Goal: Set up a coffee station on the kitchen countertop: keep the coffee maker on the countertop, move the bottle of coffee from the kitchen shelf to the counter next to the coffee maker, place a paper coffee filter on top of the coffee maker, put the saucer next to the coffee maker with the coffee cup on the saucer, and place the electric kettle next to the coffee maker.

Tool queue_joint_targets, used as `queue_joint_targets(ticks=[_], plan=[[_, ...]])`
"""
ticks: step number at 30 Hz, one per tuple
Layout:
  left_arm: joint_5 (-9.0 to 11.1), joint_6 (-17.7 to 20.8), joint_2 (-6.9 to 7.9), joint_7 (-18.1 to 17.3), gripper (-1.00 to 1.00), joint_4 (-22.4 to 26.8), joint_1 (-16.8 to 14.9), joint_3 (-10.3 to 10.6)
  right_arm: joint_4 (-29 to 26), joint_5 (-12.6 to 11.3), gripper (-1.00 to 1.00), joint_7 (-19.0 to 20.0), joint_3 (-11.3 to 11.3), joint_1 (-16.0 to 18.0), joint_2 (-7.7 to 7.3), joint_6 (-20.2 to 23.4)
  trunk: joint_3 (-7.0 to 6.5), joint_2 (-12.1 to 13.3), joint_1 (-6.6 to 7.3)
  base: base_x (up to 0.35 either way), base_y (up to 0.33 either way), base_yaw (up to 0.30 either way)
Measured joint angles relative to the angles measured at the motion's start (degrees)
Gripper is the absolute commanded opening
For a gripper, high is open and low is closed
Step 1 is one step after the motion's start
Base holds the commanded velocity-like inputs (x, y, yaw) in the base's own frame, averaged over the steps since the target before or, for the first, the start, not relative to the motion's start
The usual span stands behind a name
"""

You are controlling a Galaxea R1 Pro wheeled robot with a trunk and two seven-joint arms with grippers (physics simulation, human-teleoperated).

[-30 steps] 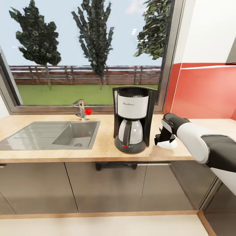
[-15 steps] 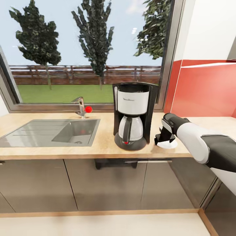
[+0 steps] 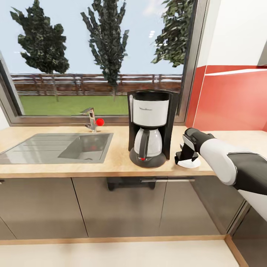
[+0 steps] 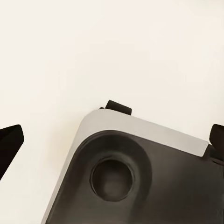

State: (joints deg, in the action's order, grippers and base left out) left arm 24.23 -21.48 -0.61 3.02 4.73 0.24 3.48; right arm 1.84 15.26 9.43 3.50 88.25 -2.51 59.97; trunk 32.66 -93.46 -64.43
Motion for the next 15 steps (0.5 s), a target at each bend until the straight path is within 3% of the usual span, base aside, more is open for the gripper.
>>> queue_joint_targets(ticks=[9, 15], plan=[[-0.01, -0.05, 0.00, 0.00, 1.00, 0.00, 0.00, 0.02, 0.00, 0.00, -1.00, 0.00, 0.01, 0.00, -0.03, 0.00, 0.00, -0.02, -0.01, 0.000, 0.000, 0.000], [-0.08, -0.06, 0.00, 0.00, 1.00, -0.02, 0.00, 0.07, -0.04, 0.08, -1.00, -0.01, 0.03, 0.08, -0.03, 0.01, 0.70, -1.63, -0.88, 0.000, 0.000, 0.000]])
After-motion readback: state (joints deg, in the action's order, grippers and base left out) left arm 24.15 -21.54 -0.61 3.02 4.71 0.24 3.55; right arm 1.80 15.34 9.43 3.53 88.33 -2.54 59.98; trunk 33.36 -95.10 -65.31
